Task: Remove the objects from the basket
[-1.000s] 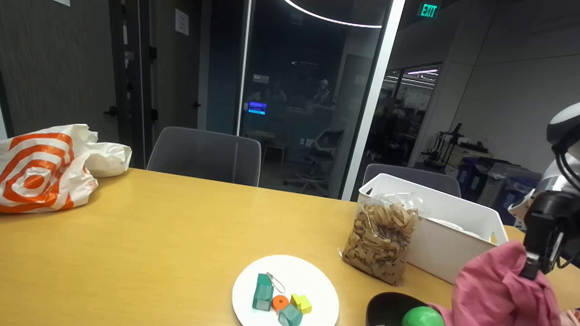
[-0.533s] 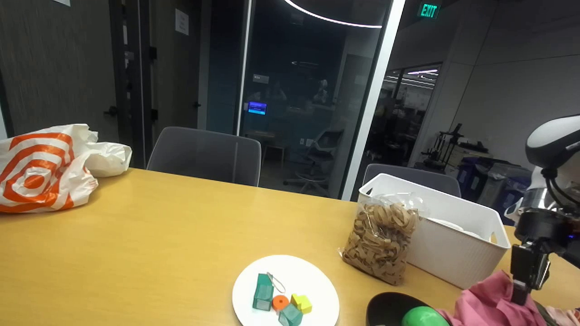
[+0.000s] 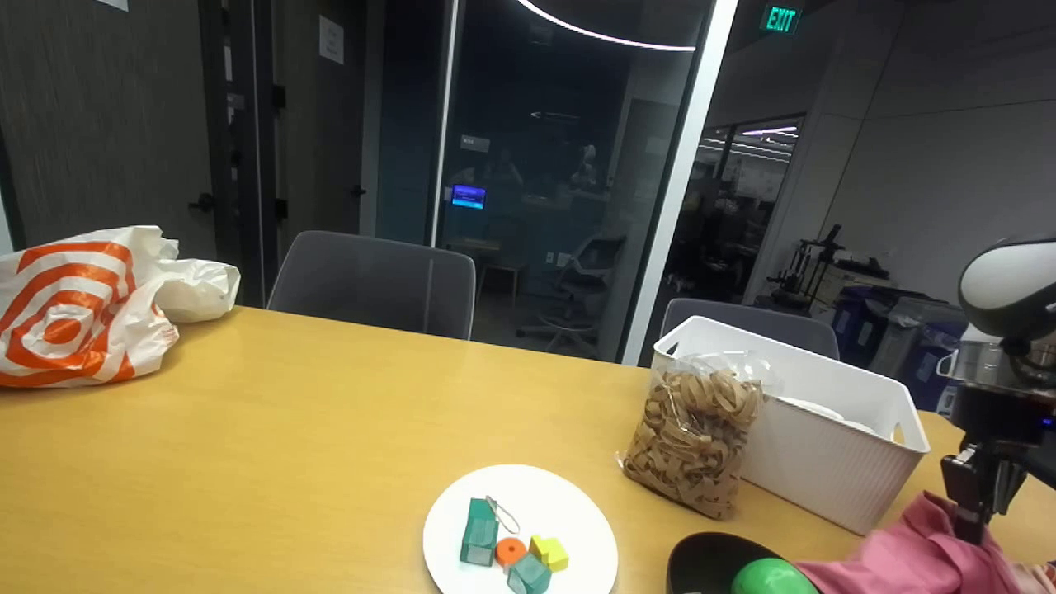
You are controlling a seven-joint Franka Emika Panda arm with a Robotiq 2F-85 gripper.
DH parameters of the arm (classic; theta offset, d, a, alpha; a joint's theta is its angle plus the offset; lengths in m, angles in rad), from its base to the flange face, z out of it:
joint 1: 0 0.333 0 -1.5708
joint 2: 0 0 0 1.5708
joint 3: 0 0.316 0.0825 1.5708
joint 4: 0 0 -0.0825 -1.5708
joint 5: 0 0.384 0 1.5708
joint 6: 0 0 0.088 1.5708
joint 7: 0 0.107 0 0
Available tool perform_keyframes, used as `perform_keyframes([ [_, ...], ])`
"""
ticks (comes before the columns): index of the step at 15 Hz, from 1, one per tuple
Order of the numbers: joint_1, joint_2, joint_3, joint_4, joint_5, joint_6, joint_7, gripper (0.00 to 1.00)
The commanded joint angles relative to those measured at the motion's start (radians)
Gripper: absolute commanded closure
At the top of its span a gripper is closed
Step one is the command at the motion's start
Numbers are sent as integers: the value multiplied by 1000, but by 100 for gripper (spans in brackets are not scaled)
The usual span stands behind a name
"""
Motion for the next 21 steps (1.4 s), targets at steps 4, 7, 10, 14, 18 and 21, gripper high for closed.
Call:
perform_keyframes([
  [4, -30, 24, -16, -55, -319, 293, 249, 64],
  [7, -32, 26, -27, -72, -495, 378, 435, 41],
  [10, -30, -3, -25, -79, -491, 370, 598, 19],
  [14, -23, -59, 1, -95, -170, 290, 465, 0],
  [18, -9, -126, 14, -109, -19, 236, 375, 0],
  [21, 8, -127, 14, -105, 78, 130, 274, 0],
])
